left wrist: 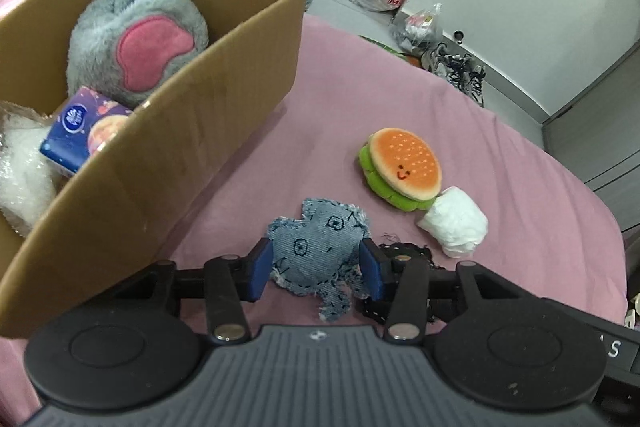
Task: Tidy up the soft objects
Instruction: 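Grasp the denim plush with the left gripper while right gripper grasps the black patched plush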
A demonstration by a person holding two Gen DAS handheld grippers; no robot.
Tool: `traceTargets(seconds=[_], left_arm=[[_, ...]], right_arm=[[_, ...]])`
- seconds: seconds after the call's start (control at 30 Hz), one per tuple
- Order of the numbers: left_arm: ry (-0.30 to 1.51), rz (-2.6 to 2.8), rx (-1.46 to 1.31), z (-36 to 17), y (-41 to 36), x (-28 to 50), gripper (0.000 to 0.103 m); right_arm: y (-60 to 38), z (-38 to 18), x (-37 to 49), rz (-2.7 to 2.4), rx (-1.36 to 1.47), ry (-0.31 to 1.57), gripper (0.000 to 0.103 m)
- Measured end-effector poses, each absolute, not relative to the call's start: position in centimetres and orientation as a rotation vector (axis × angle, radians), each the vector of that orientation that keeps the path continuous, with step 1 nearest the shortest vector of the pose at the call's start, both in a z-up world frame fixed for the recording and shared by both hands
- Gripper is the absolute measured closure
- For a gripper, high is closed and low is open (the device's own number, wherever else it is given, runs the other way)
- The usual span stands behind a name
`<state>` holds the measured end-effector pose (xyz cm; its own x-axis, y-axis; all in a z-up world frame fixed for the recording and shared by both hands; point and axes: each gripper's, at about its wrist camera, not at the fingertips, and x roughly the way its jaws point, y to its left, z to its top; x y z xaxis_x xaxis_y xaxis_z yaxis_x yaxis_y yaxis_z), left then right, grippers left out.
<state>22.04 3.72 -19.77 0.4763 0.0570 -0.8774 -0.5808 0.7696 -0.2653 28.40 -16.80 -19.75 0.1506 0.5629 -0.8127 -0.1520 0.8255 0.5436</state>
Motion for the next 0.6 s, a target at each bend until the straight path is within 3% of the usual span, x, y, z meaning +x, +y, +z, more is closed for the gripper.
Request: traceTargets(seconds=[0.47,0.6], left_arm=[[1.037,0.43,-0.578,-20.9,4.0,23.3,0.053],[1.026,0.442,-0.607,-20.9,4.1,23.2,0.059]], right_arm=[[-16.4,-20.8,29.3,0.557,0.361,1.329,0.045],[-15.7,-20.5,29.0,0.565,0.295,1.305,0.062]])
